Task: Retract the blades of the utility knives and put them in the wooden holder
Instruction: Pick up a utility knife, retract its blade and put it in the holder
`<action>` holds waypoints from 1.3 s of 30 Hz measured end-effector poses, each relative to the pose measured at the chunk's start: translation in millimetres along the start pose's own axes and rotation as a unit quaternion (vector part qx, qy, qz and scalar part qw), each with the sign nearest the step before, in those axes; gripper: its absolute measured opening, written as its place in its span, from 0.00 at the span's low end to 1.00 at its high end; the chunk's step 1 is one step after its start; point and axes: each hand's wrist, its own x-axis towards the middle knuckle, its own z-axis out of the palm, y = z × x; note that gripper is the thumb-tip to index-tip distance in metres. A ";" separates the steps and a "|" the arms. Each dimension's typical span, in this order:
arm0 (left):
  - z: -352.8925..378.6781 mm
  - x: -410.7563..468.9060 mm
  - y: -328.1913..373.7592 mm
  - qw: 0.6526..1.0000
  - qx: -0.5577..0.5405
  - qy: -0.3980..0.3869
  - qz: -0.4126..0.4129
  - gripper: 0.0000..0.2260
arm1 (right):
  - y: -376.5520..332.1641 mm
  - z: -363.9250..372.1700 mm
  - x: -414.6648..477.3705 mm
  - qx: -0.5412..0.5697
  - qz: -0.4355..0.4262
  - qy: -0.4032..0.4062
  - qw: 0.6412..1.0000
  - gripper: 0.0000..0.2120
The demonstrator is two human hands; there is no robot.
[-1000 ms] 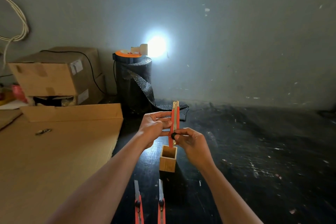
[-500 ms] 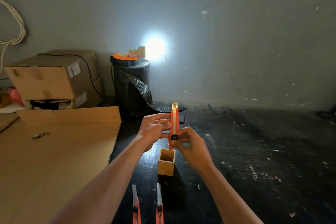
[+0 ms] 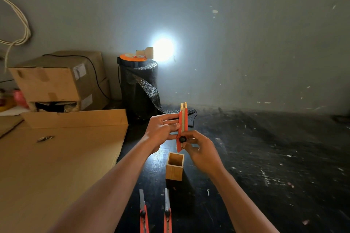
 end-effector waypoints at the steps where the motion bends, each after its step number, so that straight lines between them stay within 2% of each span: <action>1: 0.6 -0.2 0.5 1.000 0.003 0.000 0.002 0.15 | -0.4 0.2 0.9 0.007 0.004 0.004 1.000 0.13; 3: 2.8 -0.8 2.0 1.000 0.006 0.000 0.005 0.14 | -0.7 0.6 2.3 0.023 0.013 0.014 1.000 0.10; 10: 3.0 1.5 2.7 1.000 0.005 0.004 -0.001 0.16 | -1.3 -7.6 1.6 -0.026 -0.021 -0.011 0.999 0.16; 16: 7.1 -0.7 4.7 1.000 0.003 -0.001 -0.001 0.14 | 0.0 -5.7 3.5 0.008 0.007 0.019 1.000 0.10; 23: 5.2 -0.1 3.7 1.000 0.004 0.009 -0.005 0.15 | 0.4 -6.0 1.2 -0.010 -0.018 0.001 1.000 0.17; 29: 2.1 4.8 -3.5 1.000 -0.009 0.003 -0.020 0.15 | 8.7 0.2 9.5 0.025 0.009 -0.001 1.000 0.13; 33: -0.3 10.6 -18.7 0.999 -0.031 -0.010 -0.043 0.15 | 17.8 4.3 24.1 0.075 0.043 0.042 0.995 0.15; 37: 0.9 17.3 -39.9 0.996 -0.056 -0.023 -0.063 0.14 | 32.6 9.2 47.6 0.096 0.060 0.034 0.993 0.23; 39: 0.3 25.5 -54.9 0.996 -0.047 -0.007 -0.075 0.13 | 44.3 15.0 57.3 0.093 0.062 0.030 0.993 0.18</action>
